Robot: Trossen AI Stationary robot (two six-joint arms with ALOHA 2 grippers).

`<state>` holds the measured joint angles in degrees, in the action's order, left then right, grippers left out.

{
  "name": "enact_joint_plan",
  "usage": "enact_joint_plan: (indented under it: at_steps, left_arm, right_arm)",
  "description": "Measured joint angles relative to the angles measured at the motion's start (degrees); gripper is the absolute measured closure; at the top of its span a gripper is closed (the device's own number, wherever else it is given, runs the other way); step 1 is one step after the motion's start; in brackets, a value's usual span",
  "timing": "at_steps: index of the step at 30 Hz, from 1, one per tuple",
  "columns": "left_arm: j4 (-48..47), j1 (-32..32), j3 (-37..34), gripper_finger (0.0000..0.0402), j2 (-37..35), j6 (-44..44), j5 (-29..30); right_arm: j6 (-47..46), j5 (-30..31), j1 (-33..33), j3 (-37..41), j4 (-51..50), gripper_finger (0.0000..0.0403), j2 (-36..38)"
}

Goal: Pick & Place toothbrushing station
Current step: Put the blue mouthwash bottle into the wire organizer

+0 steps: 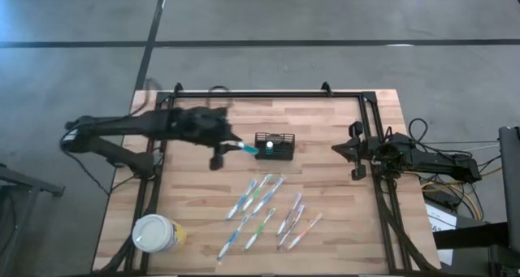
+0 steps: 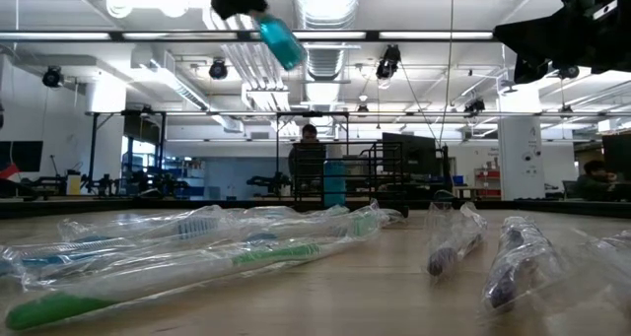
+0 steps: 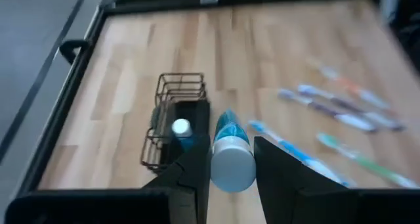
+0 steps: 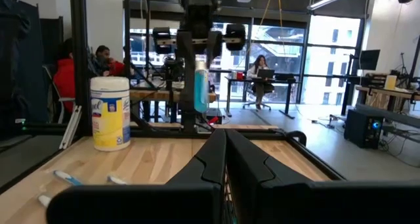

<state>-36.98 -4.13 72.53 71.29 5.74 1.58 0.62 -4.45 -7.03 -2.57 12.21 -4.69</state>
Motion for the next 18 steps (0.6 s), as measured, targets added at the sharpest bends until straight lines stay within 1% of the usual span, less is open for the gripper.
enact_joint_plan:
  at_steps: [5, 10, 14, 18]
  left_arm:
    - [-7.85, -1.98, 15.47, 0.0306, 13.62, 1.18, 0.56]
    - [-15.39, -3.76, 29.30, 0.0303, 25.17, 1.98, 0.74]
    - [-19.55, -4.48, 38.13, 0.0303, 32.59, 2.06, 0.98]
    - [-24.06, -4.43, 44.32, 0.0303, 38.37, 3.43, 0.84]
  right_arm:
    - [0.01, 0.02, -0.02, 0.00, 0.00, 0.0394, 0.00]
    - [0.11, 0.02, -0.01, 0.00, 0.00, 0.0394, 0.00]
    - [0.09, 0.02, 0.00, 0.00, 0.00, 0.0394, 0.00]
    - [0.07, 0.01, 0.00, 0.00, 0.00, 0.0394, 0.00]
